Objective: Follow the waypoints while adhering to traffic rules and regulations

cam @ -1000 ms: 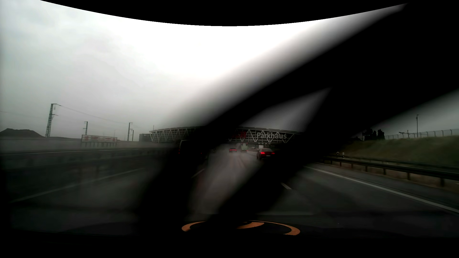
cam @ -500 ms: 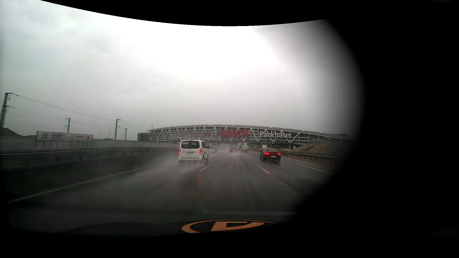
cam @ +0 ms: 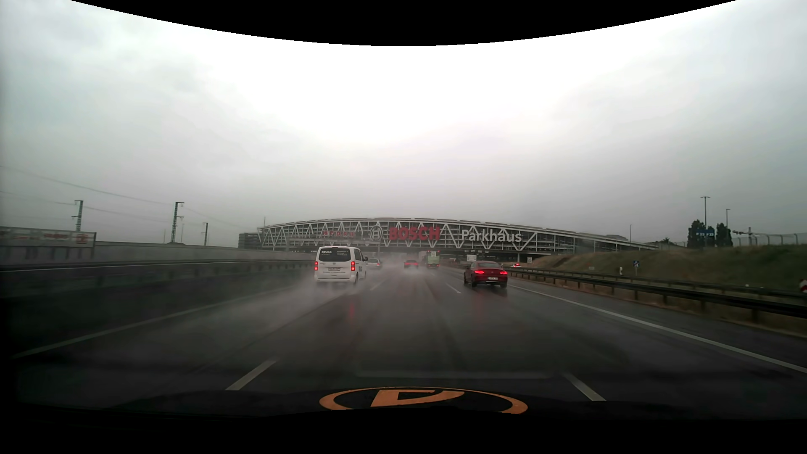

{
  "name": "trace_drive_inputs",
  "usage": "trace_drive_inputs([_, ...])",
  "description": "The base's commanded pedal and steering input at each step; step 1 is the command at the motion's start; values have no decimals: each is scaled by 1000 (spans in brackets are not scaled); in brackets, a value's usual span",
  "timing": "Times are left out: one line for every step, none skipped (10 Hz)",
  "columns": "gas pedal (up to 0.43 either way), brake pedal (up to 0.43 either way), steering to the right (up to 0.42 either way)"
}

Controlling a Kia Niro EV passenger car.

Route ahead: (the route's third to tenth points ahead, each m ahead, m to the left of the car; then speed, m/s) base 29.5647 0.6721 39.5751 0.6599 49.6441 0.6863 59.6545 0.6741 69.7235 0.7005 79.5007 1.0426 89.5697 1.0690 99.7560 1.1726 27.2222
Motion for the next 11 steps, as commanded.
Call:
trace_drive_inputs([177, 0, -2])
trace_drive_inputs([177, 0, -2])
trace_drive_inputs([177, 0, -2])
trace_drive_inputs([177, 0, -3])
trace_drive_inputs([177, 0, -3])
trace_drive_inputs([177, 0, -2])
trace_drive_inputs([177, 0, -1])
trace_drive_inputs([177, 0, 0])
trace_drive_inputs([177, 0, 0])
trace_drive_inputs([177, 0, 0])
trace_drive_inputs([177, 0, 0])
